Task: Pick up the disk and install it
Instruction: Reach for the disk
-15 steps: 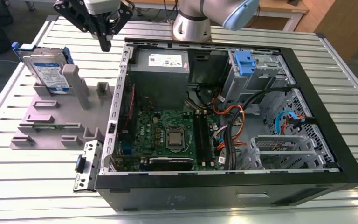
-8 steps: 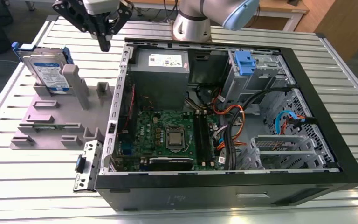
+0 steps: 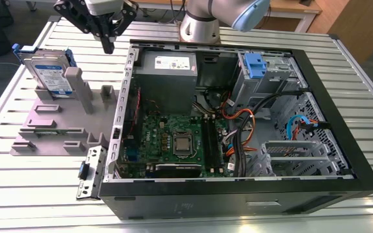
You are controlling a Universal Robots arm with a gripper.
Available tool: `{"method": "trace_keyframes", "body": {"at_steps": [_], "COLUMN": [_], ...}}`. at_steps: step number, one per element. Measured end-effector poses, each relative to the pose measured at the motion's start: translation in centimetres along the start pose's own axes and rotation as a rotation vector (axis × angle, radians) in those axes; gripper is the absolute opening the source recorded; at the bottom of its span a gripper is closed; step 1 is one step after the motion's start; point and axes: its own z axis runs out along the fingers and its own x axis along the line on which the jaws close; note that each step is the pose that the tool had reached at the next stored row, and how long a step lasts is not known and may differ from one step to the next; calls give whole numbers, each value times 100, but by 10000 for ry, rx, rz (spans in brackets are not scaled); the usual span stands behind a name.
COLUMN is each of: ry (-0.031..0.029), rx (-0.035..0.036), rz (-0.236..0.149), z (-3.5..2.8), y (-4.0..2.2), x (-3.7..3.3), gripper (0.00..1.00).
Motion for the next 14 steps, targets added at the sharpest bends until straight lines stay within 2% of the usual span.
{"method": "trace_keyframes", "body": {"at_steps": [3,4,14], "ry": [23,24,24], "rx": [2,2,2], "rz": [1,1,1], "z": [3,3,4], "y": [0,-2,-3], "x": [3,21,36], "gripper": [11,11,11]}}
